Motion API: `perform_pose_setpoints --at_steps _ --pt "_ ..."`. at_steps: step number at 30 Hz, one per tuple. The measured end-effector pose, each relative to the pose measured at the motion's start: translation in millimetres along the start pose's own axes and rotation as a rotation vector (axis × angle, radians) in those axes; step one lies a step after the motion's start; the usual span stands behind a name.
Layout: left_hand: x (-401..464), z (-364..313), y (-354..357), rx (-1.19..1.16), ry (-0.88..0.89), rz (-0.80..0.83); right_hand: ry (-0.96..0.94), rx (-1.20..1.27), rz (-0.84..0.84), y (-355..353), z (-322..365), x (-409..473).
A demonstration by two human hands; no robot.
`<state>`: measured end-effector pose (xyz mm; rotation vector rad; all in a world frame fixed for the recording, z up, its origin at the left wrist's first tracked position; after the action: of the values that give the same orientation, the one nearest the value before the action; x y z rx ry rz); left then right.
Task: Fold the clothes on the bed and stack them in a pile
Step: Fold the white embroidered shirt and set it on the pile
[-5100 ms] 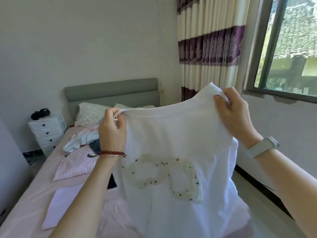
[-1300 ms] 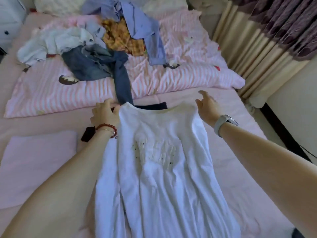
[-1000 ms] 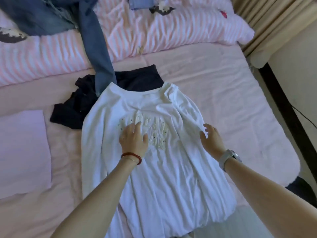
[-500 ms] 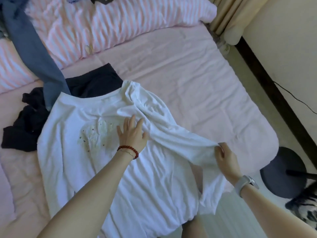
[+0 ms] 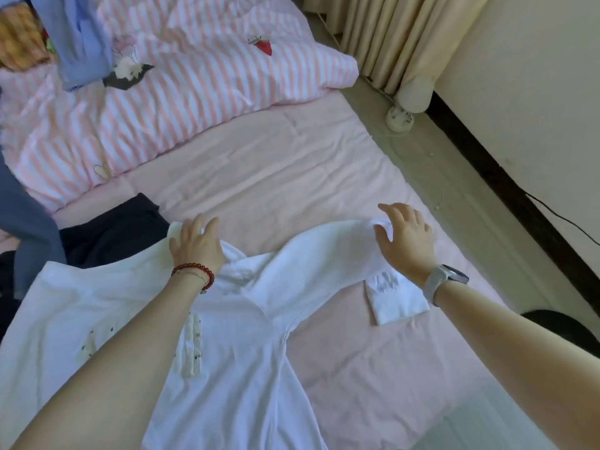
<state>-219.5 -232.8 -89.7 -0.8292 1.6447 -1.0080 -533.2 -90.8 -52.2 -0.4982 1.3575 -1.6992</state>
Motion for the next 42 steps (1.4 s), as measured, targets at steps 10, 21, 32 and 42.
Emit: perform_pose_setpoints --at_steps 10,21,32,42 --pt "31.4 12.4 1.6 0.235 0.183 -0.120 0.532 0.335 0.059 65.1 -72.0 -17.7" --pt "50.0 8.8 -41.1 -0.127 -0.235 -0.495 0.223 -0.006 -0.381 -37.1 -92.4 67.8" --pt "37.3 -30.1 -13.9 -0.143 0.169 -0.341 0.615 0.234 -0.081 28.5 -121.5 59.6" --pt "44.4 -48.8 10.7 -0.338 0.144 -0.149 1.136 1.306 -0.178 67.4 -107.4 18.2"
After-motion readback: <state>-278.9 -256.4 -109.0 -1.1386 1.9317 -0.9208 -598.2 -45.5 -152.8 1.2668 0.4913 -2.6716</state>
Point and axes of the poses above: each hand's wrist, its own x-axis towards the middle knuckle, its own y-axis out of the palm, z = x × y, the point moved 5 cm from there along x, towards the middle knuckle, and after that the axes turned 4 degrees about y, right-handed, at the moved point
